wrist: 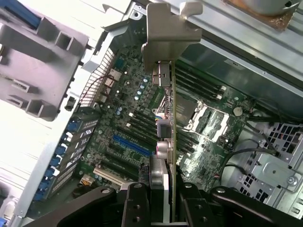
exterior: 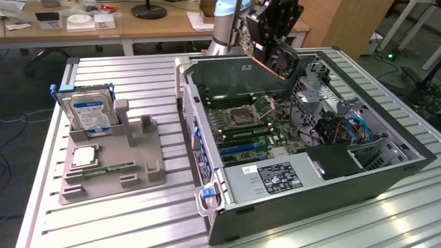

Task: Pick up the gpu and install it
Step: 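Insert the gpu into the slot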

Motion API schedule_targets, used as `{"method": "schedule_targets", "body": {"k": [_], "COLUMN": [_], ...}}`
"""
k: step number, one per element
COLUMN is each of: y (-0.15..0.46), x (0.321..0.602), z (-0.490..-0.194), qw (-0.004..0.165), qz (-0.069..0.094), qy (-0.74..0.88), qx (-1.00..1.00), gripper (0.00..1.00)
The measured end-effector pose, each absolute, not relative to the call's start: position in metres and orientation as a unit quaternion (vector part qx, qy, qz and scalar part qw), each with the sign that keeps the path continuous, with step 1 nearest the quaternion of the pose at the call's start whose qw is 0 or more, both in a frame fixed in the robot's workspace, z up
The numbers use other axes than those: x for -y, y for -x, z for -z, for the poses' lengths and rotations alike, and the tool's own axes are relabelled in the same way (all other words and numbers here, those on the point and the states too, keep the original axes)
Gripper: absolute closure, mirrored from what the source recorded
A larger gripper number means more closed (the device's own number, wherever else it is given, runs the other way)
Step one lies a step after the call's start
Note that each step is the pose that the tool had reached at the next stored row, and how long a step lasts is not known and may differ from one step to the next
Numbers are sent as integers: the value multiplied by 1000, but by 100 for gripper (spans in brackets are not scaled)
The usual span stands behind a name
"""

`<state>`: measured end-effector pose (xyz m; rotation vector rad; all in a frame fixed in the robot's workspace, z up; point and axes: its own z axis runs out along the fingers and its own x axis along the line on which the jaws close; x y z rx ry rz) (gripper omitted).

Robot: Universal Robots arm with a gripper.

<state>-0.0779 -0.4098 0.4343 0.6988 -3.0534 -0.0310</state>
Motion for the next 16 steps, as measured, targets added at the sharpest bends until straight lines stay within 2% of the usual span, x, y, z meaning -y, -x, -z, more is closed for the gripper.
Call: {"method": "schedule_targets", "body": {"k": [16], "y": [78], "x": [411], "z": [-434], "qw": [5], "qz": [9], "qy": [-291], "qx": [957], "gripper": [72]}}
